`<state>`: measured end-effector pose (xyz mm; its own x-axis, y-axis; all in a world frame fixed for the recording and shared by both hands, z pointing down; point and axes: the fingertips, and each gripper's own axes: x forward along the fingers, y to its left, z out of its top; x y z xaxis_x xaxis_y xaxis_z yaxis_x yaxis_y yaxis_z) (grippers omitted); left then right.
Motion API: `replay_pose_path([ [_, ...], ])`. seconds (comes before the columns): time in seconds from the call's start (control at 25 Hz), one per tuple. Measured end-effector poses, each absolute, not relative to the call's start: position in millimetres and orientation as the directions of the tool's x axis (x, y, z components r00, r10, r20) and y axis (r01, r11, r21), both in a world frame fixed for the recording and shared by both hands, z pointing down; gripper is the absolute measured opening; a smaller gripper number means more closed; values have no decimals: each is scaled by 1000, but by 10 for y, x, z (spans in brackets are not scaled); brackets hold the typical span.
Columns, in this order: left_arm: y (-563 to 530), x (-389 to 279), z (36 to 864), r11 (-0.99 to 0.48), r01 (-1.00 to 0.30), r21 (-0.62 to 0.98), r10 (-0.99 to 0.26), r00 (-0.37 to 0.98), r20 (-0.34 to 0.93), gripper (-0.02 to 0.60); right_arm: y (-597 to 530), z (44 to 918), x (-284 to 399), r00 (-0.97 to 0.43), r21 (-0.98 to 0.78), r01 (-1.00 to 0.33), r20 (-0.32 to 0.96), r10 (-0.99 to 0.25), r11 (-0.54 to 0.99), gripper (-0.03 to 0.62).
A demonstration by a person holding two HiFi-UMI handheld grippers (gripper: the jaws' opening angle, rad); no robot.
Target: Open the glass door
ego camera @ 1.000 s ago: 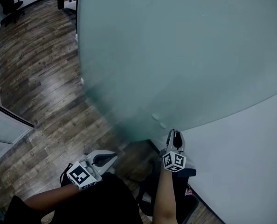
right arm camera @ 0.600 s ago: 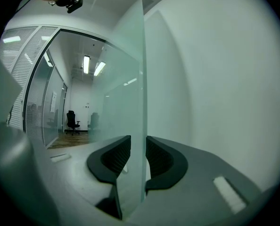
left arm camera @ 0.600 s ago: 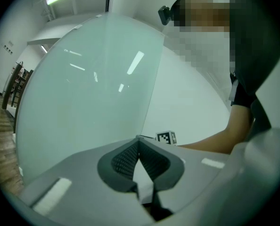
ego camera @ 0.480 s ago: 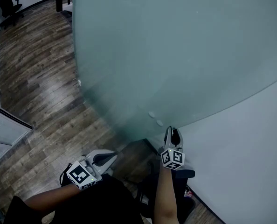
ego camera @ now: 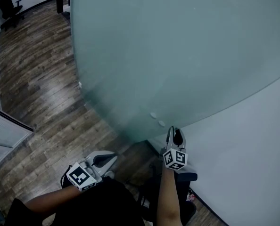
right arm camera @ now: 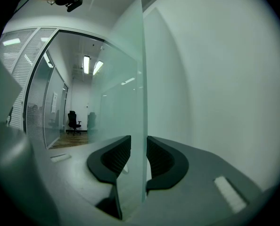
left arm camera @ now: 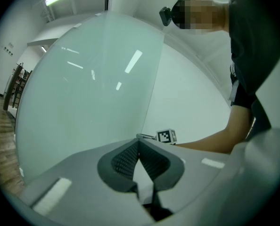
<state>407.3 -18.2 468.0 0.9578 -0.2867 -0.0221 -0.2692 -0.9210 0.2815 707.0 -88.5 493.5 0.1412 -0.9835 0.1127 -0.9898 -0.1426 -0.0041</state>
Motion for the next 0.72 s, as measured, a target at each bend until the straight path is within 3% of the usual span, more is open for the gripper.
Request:
replay_pose_path([
  [0.72, -373, 4054, 4712, -928, -256, 269, -268, 963, -5, -2, -963, 4971, 7223, 206, -25, -977, 119, -971, -210, 114],
])
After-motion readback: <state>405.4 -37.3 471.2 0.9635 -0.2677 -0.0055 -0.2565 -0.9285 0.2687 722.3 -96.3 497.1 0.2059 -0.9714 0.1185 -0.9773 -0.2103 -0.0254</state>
